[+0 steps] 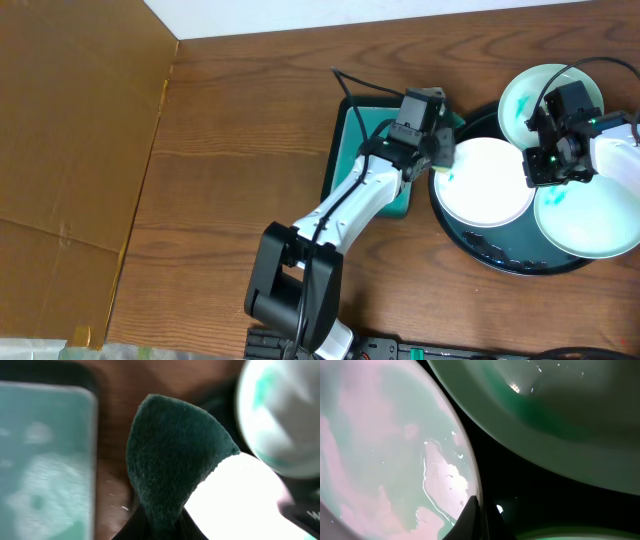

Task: Clean dirty plates on tray and stack at the side
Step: 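Scrub the held plate with the sponge in the left gripper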

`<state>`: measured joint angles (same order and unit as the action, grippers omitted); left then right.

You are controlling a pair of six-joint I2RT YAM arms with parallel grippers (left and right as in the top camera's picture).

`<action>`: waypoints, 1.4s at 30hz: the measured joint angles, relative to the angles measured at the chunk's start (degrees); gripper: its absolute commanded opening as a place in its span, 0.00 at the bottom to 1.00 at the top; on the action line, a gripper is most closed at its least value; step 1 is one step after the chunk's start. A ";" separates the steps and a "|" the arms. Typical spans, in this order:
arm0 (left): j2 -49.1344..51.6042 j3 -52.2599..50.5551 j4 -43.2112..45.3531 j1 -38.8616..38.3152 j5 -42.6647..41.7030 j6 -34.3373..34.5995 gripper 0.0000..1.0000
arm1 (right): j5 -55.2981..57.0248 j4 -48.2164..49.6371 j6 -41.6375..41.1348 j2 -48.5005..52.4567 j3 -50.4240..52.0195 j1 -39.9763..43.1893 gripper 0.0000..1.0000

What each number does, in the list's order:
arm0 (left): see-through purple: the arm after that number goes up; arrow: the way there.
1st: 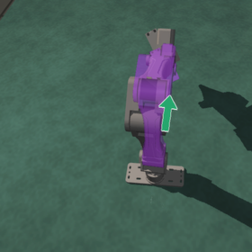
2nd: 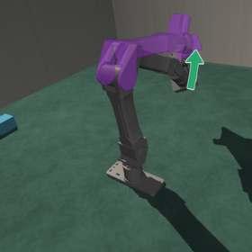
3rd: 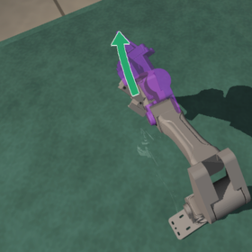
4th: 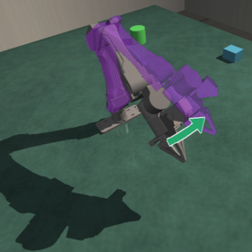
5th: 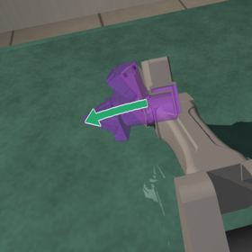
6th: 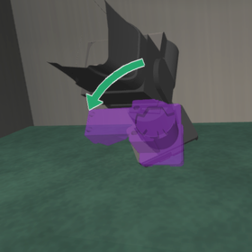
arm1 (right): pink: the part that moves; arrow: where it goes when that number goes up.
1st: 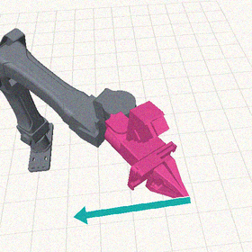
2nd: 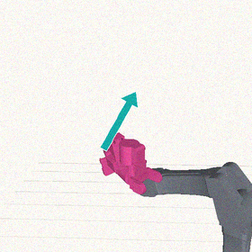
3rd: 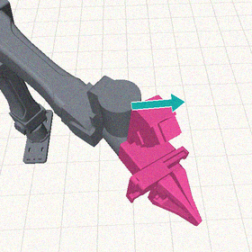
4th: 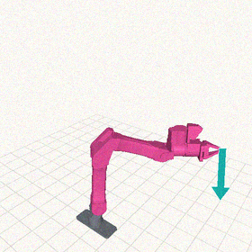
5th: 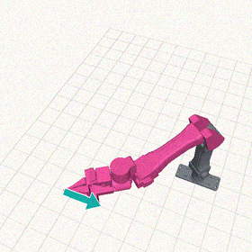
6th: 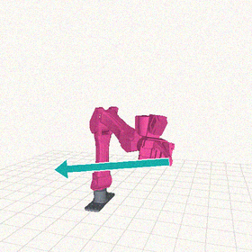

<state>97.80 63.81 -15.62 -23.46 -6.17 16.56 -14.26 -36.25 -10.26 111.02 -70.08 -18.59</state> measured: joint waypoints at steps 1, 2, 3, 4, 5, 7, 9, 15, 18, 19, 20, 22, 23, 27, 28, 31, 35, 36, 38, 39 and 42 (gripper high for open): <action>0.20 0.00 -0.76 -0.17 -1.99 0.04 0.07 | 0.02 0.00 0.00 0.00 0.00 0.00 0.02; 0.63 0.00 -1.44 -0.35 -3.82 0.11 0.07 | 0.04 0.02 0.00 0.00 0.00 0.00 0.02; 1.25 -0.02 -1.86 -0.55 -5.55 0.13 0.07 | 0.09 0.00 0.00 0.00 0.00 0.00 0.02; 1.99 -0.02 -1.99 -0.81 -7.21 0.15 0.07 | 0.11 0.00 0.00 0.00 0.00 0.00 0.02; 2.80 -0.02 -1.99 -1.09 -8.81 0.13 0.07 | 0.13 0.02 0.00 0.00 0.00 0.00 0.02; 4.83 -0.02 -1.88 -1.90 -11.39 0.15 0.07 | 0.15 0.07 0.00 0.00 0.00 0.00 0.01; 6.95 -0.02 -1.01 -2.64 -12.85 0.15 0.08 | 0.15 0.11 0.00 0.00 0.00 0.00 0.02; 13.42 -0.04 6.05 -3.54 -15.65 0.22 0.07 | 0.63 0.15 -0.02 0.00 0.00 0.02 0.02; 14.47 -0.04 9.51 -3.56 -15.65 0.11 0.07 | 1.01 0.11 -0.02 0.00 0.00 0.02 0.02; 14.69 -0.04 10.49 -3.56 -15.02 0.13 0.07 | 1.01 0.11 -0.02 0.00 0.00 0.04 0.01; 14.86 -0.04 11.19 -3.63 -14.03 0.13 0.07 | 1.11 0.15 -0.02 0.00 0.00 0.04 0.02; 14.91 -0.02 11.80 -4.04 -11.54 0.11 0.07 | 1.16 0.17 -0.02 0.00 0.00 0.04 0.01; 14.91 0.00 11.96 -4.28 -10.01 0.13 0.07 | 1.16 0.20 -0.02 0.00 0.00 0.04 0.02; 14.91 0.31 12.33 -5.51 -2.86 0.00 0.07 | 1.14 0.28 -0.02 0.00 0.00 0.02 0.02; 14.91 0.35 12.46 -5.81 -1.11 -0.20 0.07 | 1.05 0.37 -0.04 0.00 0.00 0.02 0.01; 14.91 0.42 12.68 -6.32 3.48 -0.83 0.07 | 1.01 0.48 -0.04 0.00 0.00 0.02 0.01; 14.78 0.46 12.68 -6.34 8.22 -2.47 0.07 | 0.96 0.50 -0.04 0.00 -0.07 0.00 0.01; 14.64 0.46 12.59 -6.34 9.25 -2.99 0.07 | 0.92 0.52 -0.04 0.00 -0.09 0.00 0.02; 14.40 0.46 12.33 -6.34 11.23 -3.63 0.07 | 0.76 0.76 -0.04 0.00 -0.22 0.00 0.02; 14.27 0.46 12.17 -6.34 12.07 -3.87 0.07 | 0.63 0.90 -0.04 0.00 -0.31 -0.02 0.02; 13.81 0.44 11.61 -6.32 14.10 -4.61 0.07 | 0.13 1.11 -0.04 0.00 -0.39 -0.07 0.02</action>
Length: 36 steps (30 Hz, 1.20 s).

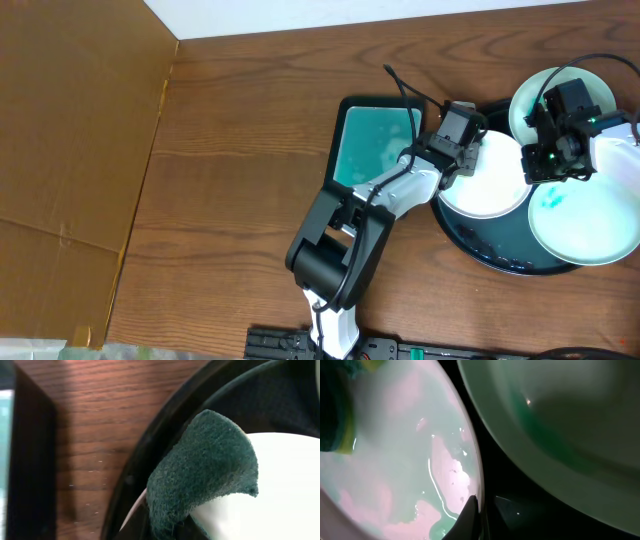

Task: Clean dirty plates on tray and stack at the side
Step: 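Scrub the held plate with the sponge in the left gripper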

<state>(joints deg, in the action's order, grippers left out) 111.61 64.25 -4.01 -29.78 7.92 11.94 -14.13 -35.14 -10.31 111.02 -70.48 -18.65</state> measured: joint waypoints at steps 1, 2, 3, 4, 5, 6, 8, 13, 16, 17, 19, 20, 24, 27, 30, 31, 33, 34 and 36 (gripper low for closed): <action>-0.28 0.00 -0.31 0.00 0.20 0.02 0.07 | -0.02 -0.02 0.00 0.00 0.00 0.00 0.01; -0.68 -0.02 -0.66 0.04 0.17 0.00 0.07 | -0.04 -0.04 0.00 0.00 0.00 0.00 0.02; -1.20 -0.04 -1.25 0.20 -0.31 0.00 0.07 | -0.04 -0.15 0.00 0.00 0.00 0.00 0.02; -2.01 -0.07 -2.14 0.61 -1.57 0.04 0.07 | -0.02 -0.35 0.00 0.00 0.00 0.00 0.02; -2.80 -0.15 -2.80 0.96 -3.17 0.17 0.07 | -0.02 -0.61 0.00 0.00 0.00 0.00 0.01; -3.76 -0.15 -4.09 1.68 -6.19 0.28 0.07 | 0.07 -0.76 0.00 0.00 0.00 0.00 0.02; -5.25 -0.17 -5.11 2.56 -12.07 0.68 0.07 | 0.09 -1.01 0.02 0.00 0.00 0.00 0.02; -6.38 -0.22 -7.39 2.86 -26.49 1.55 0.07 | 0.28 -1.01 0.02 0.00 0.00 0.00 0.01; -6.27 -1.03 -7.74 2.56 -30.62 1.55 0.07 | 0.28 -0.98 0.02 0.00 0.02 0.00 0.02; -5.99 -1.36 -7.76 2.56 -31.50 1.55 0.07 | 0.28 -0.96 0.02 0.00 0.02 0.00 0.02; -5.07 -2.34 -7.69 2.58 -32.54 1.55 0.07 | 0.28 -0.96 0.02 0.00 0.02 0.00 0.02; -4.46 -3.02 -7.78 2.58 -32.65 1.55 0.07 | 0.28 -0.98 0.02 0.00 0.02 0.00 0.02; -3.43 -3.89 -8.31 2.51 -30.03 1.57 0.07 | 0.31 -1.01 0.02 0.02 0.02 0.00 0.02; -3.85 -3.87 -8.79 1.86 -26.27 1.57 0.07 | 0.31 -1.01 0.02 0.02 0.02 0.00 0.01; -4.52 -3.87 -9.16 1.38 -21.07 1.57 0.07 | 0.28 -1.01 0.02 0.02 0.02 0.00 0.01; -4.85 -3.87 -9.27 1.38 -18.80 1.57 0.07 | 0.28 -1.01 0.07 0.02 0.02 0.00 0.01; -5.55 -3.89 -9.51 1.44 -14.58 1.57 0.07 | 0.31 -1.01 0.11 0.02 0.02 0.00 0.01; -6.01 -3.91 -9.55 1.55 -12.87 1.62 0.07 | 0.31 -1.01 0.11 0.02 0.02 0.00 0.01; -7.69 -3.98 -9.68 1.66 -10.01 1.73 0.07 | 0.31 -1.01 0.11 0.02 0.02 0.00 0.01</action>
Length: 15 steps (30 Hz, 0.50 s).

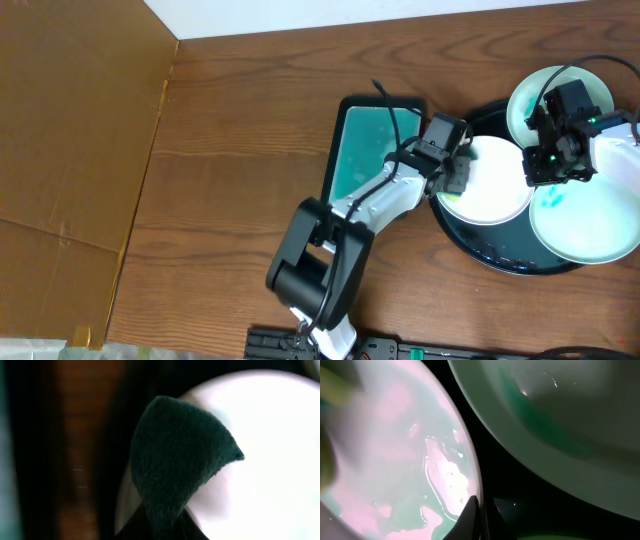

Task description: Clean dirty plates on tray and stack at the side

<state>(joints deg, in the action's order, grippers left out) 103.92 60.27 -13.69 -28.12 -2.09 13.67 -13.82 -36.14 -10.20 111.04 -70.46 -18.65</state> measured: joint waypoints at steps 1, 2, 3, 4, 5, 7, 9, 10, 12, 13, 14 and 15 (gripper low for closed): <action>-1.36 -0.13 -0.07 0.11 1.11 0.02 0.07 | 0.00 0.00 0.02 0.00 0.00 0.00 0.01; -2.78 -0.26 -0.15 0.24 1.90 0.02 0.07 | 0.00 -0.02 0.02 0.00 0.00 -0.02 0.01; -4.68 -0.42 -0.26 0.46 2.51 0.02 0.07 | 0.00 -0.02 0.15 0.00 0.00 -0.13 0.01; -6.60 -0.52 -0.26 0.68 2.67 0.02 0.07 | 0.15 -0.02 0.26 0.00 0.00 -0.26 0.01; -8.96 -0.57 -0.31 0.90 2.75 0.02 0.07 | 0.42 -0.02 0.52 0.00 0.00 -0.39 0.01; -12.98 -0.57 -0.24 1.03 2.93 0.04 0.07 | 0.61 -0.07 1.20 0.00 -0.04 -0.50 0.01; -17.03 -0.57 -0.39 1.09 2.95 0.02 0.07 | 1.16 -0.37 1.75 -0.02 -0.35 -0.90 0.01; -18.45 -0.57 -0.52 1.14 2.95 0.04 0.07 | 1.70 -0.52 1.92 -0.09 -0.59 -1.20 0.01; -21.40 -0.57 -1.51 1.62 3.02 0.02 0.07 | 3.08 -1.25 2.47 -0.31 -1.40 -2.14 0.01; -22.40 -0.57 -2.05 2.16 3.37 0.04 0.07 | 3.89 -1.81 2.91 -0.48 -1.95 -2.78 0.01; -23.43 -0.57 -2.95 2.99 3.98 0.02 0.07 | 5.42 -2.54 3.39 -0.92 -2.67 -3.72 0.01; -24.09 -0.57 -3.54 3.87 4.50 0.02 0.07 | 7.06 -3.30 3.78 -1.42 -3.32 -4.48 0.01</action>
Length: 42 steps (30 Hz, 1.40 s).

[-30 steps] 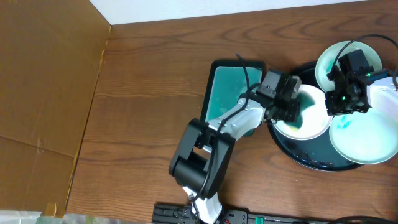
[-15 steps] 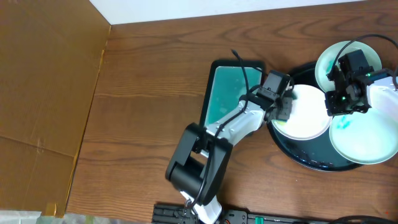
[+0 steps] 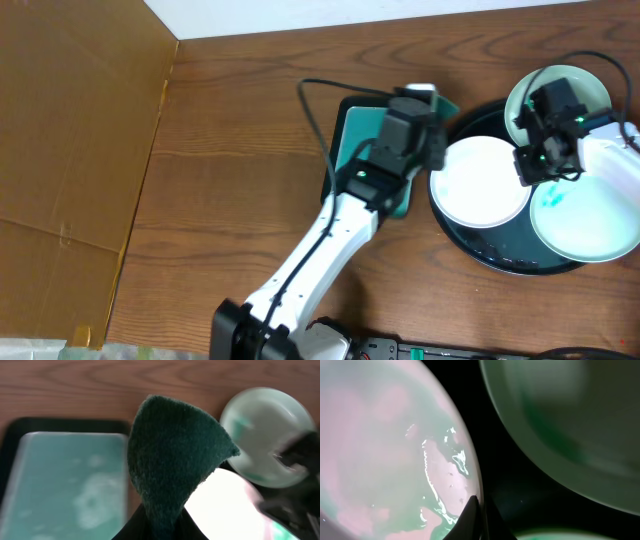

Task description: Clean dirty plates on tray and stack at the side

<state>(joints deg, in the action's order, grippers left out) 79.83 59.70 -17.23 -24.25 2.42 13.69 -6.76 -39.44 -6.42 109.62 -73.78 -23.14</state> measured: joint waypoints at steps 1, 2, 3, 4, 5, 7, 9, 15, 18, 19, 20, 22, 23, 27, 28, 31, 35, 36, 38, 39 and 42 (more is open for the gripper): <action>-0.63 0.00 -1.01 1.33 0.87 0.02 0.07 | 1.84 -0.72 0.35 -0.55 -0.66 -0.83 0.01; -0.98 0.00 -1.73 2.45 1.53 0.02 0.07 | 3.91 -1.38 0.85 -1.22 -1.40 -1.79 0.01; -1.22 0.00 -2.36 3.76 2.27 0.02 0.07 | 5.81 -2.01 1.25 -1.92 -2.14 -2.71 0.01; -1.31 0.00 -2.93 5.25 2.78 0.02 0.07 | 7.87 -2.64 1.57 -2.45 -2.82 -3.56 0.01; -1.31 0.00 -3.56 6.75 3.23 0.02 0.07 | 10.21 -3.26 1.95 -3.04 -3.58 -4.63 0.01; -1.31 -0.02 -4.98 9.22 3.89 0.37 0.07 | 14.75 -4.39 2.40 -3.69 -5.01 -6.60 0.01; -1.31 -0.02 -6.10 11.82 4.22 1.42 0.07 | 19.28 -5.35 2.75 -3.96 -6.16 -8.48 0.01; -1.31 -0.02 -8.20 17.88 4.66 3.26 0.07 | 33.51 -7.08 4.13 -4.00 -9.11 -13.94 0.01; -1.31 -0.02 -8.85 20.11 4.87 3.50 0.07 | 41.51 -7.04 7.04 -4.00 -10.95 -16.59 0.01; -1.31 -0.02 -9.11 20.74 4.90 3.63 0.07 | 44.11 -6.93 8.17 -4.00 -11.45 -17.33 0.01; -1.31 -0.02 -9.42 21.44 4.94 3.72 0.07 | 47.04 -6.58 9.53 -4.00 -11.93 -18.16 0.01; -1.31 -0.02 -9.64 22.67 5.05 3.93 0.07 | 52.74 -5.16 12.55 -4.02 -12.55 -19.80 0.01; -1.31 -0.02 -9.64 23.15 5.07 4.09 0.07 | 55.43 -4.24 13.99 -4.02 -12.63 -20.52 0.01; -1.31 -0.02 -9.86 24.96 5.09 4.11 0.07 | 64.87 1.16 22.51 -4.02 -12.76 -23.43 0.01; -1.31 -0.02 -9.90 25.24 5.09 4.11 0.07 | 67.08 2.69 25.16 -4.02 -12.76 -24.13 0.01; -1.31 -0.02 -10.56 25.75 5.09 4.13 0.07 | 71.04 6.38 32.11 -4.02 -12.76 -25.99 0.01; -1.31 -0.02 -11.30 25.77 5.09 4.13 0.07 | 73.44 9.46 39.60 -4.02 -12.76 -27.50 0.01; -1.31 -0.02 -11.34 25.77 5.09 4.13 0.07 | 73.81 10.14 41.35 -4.02 -12.79 -27.74 0.01; -1.31 -0.02 -11.50 25.77 5.09 4.13 0.07 | 74.42 10.82 43.80 -4.02 -12.79 -28.11 0.01; -1.31 -0.02 -11.61 25.77 5.09 4.13 0.07 | 74.62 10.95 44.65 -4.02 -12.79 -28.33 0.01; -1.31 -0.02 -12.20 25.77 5.09 4.11 0.07 | 74.90 11.08 46.47 -4.02 -12.79 -28.57 0.01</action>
<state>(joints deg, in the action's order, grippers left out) 78.52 59.68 -29.43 1.52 7.51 17.80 68.14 -28.36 40.05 105.60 -86.56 -51.70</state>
